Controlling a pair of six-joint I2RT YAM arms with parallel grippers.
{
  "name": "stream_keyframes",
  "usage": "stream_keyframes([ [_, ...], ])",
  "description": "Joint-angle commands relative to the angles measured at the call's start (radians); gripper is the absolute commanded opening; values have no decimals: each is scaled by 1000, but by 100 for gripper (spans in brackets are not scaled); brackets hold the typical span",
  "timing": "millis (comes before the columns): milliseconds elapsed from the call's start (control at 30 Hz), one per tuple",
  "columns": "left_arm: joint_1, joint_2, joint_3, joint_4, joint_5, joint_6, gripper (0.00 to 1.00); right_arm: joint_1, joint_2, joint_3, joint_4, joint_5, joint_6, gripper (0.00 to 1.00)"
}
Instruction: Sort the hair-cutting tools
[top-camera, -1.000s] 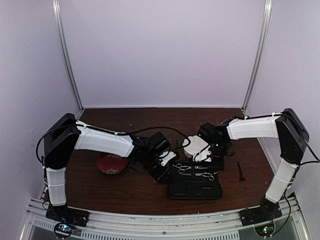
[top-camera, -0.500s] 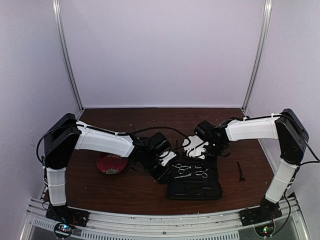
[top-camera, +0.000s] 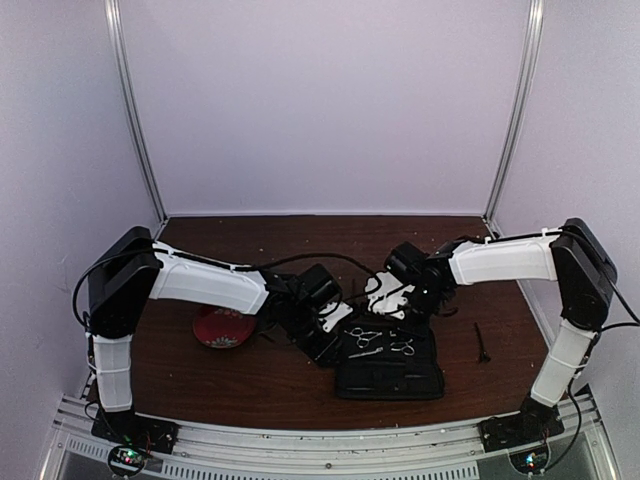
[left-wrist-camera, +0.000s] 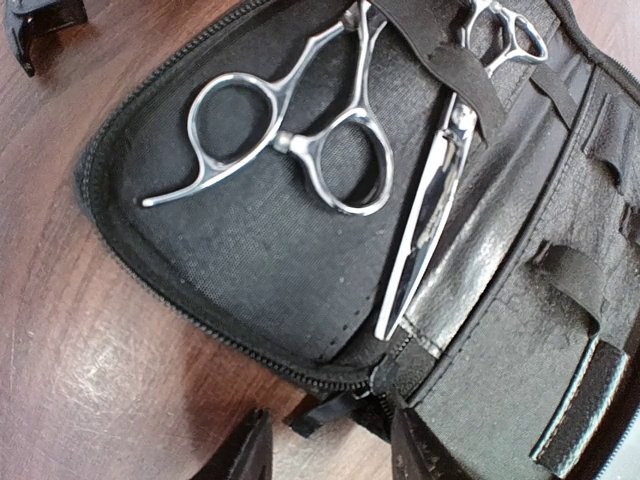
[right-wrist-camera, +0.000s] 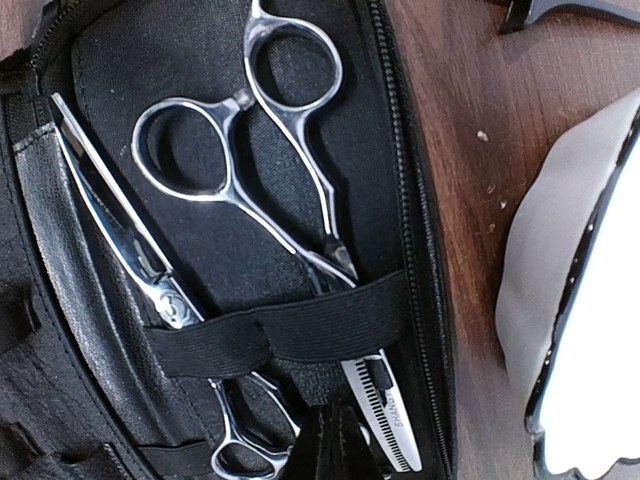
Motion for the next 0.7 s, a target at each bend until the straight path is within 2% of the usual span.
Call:
stream_keyframes([
  [0, 2, 23, 3, -6, -4, 0, 44, 11, -44, 7, -17, -16, 42, 0],
  [100, 3, -5, -5, -18, -27, 18, 44, 2, -107, 18, -42, 16, 56, 0],
  [233, 21, -69, -30, -49, -65, 39, 47, -57, -215, 3, -71, 63, 76, 19],
  [333, 41, -131, -64, -44, -68, 53, 49, -117, -301, -69, -90, 104, 87, 28],
  [467, 60, -182, -78, -31, -75, 65, 50, -204, -414, -210, -108, 174, 102, 33],
  [667, 67, -180, -26, -43, -90, 79, 50, -351, -521, -318, -171, 240, 96, 31],
])
